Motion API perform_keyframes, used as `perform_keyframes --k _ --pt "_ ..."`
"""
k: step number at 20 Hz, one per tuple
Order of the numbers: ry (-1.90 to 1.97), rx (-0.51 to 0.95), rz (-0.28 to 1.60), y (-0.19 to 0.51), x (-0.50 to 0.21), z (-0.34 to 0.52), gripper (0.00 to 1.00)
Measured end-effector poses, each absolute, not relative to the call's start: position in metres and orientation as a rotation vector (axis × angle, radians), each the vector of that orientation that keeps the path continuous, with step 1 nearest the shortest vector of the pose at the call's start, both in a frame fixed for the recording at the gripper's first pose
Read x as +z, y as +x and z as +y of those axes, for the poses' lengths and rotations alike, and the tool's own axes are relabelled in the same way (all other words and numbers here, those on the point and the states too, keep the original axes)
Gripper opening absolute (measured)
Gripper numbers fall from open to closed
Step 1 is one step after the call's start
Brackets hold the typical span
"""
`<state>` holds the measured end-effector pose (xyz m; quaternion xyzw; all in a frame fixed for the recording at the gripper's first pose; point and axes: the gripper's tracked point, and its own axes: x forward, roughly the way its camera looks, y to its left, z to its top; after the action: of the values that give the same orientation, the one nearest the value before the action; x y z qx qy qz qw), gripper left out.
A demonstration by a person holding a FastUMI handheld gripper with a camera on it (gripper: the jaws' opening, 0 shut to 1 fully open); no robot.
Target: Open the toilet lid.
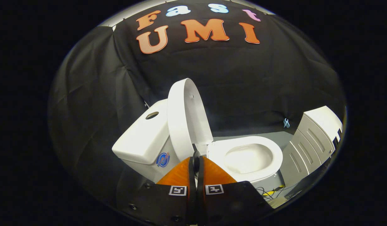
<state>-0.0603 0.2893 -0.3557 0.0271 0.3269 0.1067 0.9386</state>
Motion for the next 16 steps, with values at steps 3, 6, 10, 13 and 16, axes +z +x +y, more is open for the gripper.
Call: perform_keyframes --k 3,6,10,13,16 --pt "0.008 0.233 0.651 -0.064 -0.358 0.307 0.08" --pt "-0.034 0.243 0.632 -0.066 -0.361 0.322 0.08" --pt "-0.086 0.239 0.609 -0.070 -0.362 0.329 0.08" --pt "-0.136 0.230 0.597 -0.072 -0.362 0.332 0.08" --pt "-0.128 0.233 0.601 -0.067 -0.362 0.326 0.08"
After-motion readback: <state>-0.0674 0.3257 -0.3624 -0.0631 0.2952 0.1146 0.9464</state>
